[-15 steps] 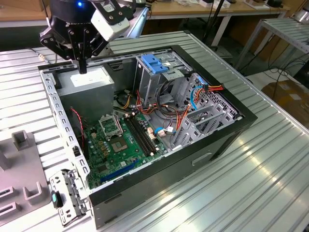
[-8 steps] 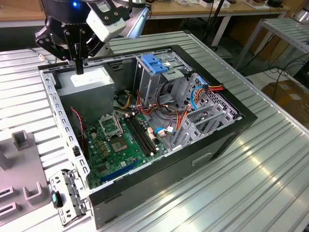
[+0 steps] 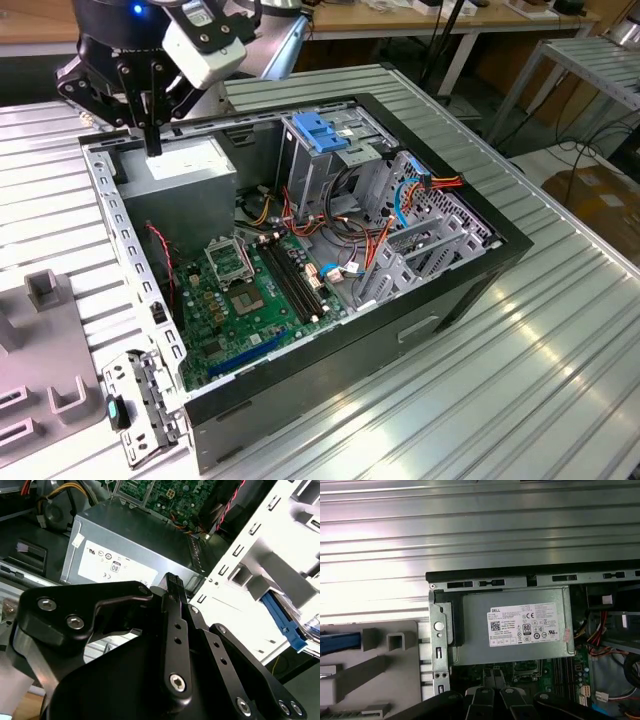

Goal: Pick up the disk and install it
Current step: 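Reach for the disk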

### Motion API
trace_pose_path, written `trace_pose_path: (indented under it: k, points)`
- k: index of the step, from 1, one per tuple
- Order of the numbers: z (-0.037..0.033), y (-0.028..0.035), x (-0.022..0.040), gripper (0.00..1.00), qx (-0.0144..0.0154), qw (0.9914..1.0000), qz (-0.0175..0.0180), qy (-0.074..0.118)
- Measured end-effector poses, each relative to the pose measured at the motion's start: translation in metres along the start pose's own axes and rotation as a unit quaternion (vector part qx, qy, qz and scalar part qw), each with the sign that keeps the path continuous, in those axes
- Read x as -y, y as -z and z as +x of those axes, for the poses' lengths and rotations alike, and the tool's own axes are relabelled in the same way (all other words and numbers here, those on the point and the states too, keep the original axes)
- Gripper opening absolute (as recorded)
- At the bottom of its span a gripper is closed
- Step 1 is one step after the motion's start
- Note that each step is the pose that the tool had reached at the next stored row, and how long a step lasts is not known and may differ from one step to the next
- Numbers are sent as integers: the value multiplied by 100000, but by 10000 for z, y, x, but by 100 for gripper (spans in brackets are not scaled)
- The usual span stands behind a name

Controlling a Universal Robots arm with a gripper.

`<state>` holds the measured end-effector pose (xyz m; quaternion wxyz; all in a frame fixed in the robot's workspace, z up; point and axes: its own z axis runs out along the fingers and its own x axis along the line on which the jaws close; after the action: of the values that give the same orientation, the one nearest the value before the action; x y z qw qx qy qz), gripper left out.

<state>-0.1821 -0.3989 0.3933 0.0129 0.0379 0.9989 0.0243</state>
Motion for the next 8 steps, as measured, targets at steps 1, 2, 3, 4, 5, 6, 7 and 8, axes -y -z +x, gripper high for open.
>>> trace_pose_path:
  k: [1,2,3,4,5,6,7,8]
  points:
    - [16,0,1,11,1,100000,-7,-3]
    - [33,1,2,11,2,100000,-10,-5]
    - [50,1,4,11,2,100000,-16,-5]
    - [68,2,5,11,2,100000,-19,-4]
    - [80,2,6,11,1,100000,-23,-4]
    - [97,3,7,11,-2,100000,-22,-1]
    - [107,3,8,11,2,100000,-23,-3]
    - [124,3,9,11,0,100000,-23,-2]
